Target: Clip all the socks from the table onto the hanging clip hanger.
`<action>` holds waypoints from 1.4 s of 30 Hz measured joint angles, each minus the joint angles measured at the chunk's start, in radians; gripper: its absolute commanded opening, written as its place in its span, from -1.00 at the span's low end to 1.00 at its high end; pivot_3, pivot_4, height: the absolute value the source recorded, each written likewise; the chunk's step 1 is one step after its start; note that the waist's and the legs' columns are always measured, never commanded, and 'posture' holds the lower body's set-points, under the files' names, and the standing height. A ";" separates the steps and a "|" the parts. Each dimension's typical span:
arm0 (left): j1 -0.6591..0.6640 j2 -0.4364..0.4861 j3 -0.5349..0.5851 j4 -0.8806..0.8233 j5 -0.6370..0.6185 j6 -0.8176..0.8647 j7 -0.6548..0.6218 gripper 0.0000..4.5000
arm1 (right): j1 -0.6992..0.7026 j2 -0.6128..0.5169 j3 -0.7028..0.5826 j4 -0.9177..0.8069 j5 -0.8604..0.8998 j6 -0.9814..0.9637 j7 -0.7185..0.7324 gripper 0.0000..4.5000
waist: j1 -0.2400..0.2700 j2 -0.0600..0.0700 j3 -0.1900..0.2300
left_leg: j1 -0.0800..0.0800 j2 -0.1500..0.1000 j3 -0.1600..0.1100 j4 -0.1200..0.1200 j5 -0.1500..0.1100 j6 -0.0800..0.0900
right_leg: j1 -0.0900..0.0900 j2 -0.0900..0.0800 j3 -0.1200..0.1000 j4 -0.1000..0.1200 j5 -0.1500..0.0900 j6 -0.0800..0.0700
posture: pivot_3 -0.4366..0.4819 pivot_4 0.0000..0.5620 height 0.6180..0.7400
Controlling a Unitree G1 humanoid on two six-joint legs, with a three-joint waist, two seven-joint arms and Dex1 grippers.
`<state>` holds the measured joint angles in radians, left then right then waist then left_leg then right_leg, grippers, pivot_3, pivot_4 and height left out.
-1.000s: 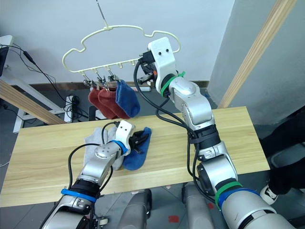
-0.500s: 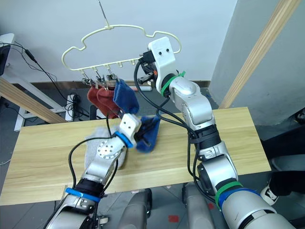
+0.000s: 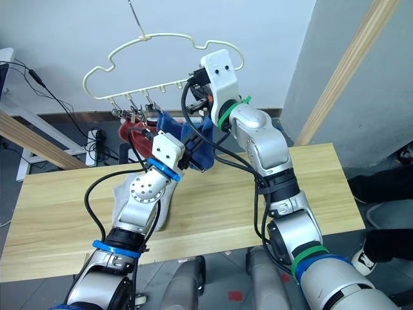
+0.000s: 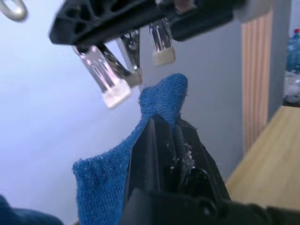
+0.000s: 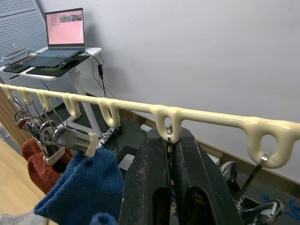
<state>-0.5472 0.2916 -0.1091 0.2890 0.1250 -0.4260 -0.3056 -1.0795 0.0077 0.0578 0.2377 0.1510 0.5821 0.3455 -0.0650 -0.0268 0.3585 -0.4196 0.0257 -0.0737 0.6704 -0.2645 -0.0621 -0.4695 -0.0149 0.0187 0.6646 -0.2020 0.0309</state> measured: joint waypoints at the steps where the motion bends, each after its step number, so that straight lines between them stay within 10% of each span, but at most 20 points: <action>1: -0.003 -0.001 0.001 0.000 0.001 0.000 0.010 -0.98 | 0.000 0.000 0.000 -0.001 0.002 0.002 0.000 -1.00 | 0.000 0.000 0.000 | 0.000 0.000 0.000 0.000 0.000 0.000 | 0.000 0.000 0.000 0.000 0.000 0.000 | -0.27 0.22 1.00; 15: -0.018 -0.030 0.017 0.000 0.004 0.033 0.057 -0.98 | 0.001 -0.004 0.000 -0.029 0.028 0.043 0.000 -1.00 | 0.000 0.000 0.000 | 0.000 0.000 0.000 0.000 0.000 0.000 | 0.000 0.000 0.000 0.000 0.000 0.000 | -0.26 0.24 1.00; 21: -0.034 -0.037 0.021 -0.001 -0.011 0.054 0.055 -0.78 | 0.013 0.005 -0.002 -0.047 0.033 0.036 0.001 -0.13 | 0.000 0.000 0.000 | 0.000 0.000 0.000 0.000 0.000 0.000 | 0.000 0.000 0.000 0.000 0.000 0.000 | -0.26 0.26 1.00; 26: -0.034 -0.044 0.029 -0.004 -0.026 0.054 0.053 -0.18 | 0.031 0.002 0.003 -0.048 0.030 0.036 0.001 -0.13 | 0.000 0.000 0.000 | 0.000 0.000 0.000 0.000 0.000 0.000 | 0.000 0.000 0.000 0.000 0.000 0.000 | -0.26 0.27 1.00; 42: 0.050 0.061 0.027 -0.161 -0.263 0.294 -0.284 -0.18 | 0.160 -0.129 0.062 -0.319 0.029 0.086 0.070 -0.13 | -0.001 0.000 0.000 | 0.000 0.001 -0.001 0.000 0.000 0.000 | 0.000 0.001 0.000 0.001 0.000 0.000 | -0.26 0.29 1.00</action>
<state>-0.4972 0.3528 -0.0819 0.1278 -0.1379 -0.1322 -0.5893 -0.9192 -0.1214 0.1202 -0.0809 0.1802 0.6677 0.4153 -0.0660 -0.0268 0.3585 -0.4194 0.0264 -0.0743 0.6706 -0.2644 -0.0621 -0.4695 -0.0135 0.0187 0.6652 -0.2021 0.0310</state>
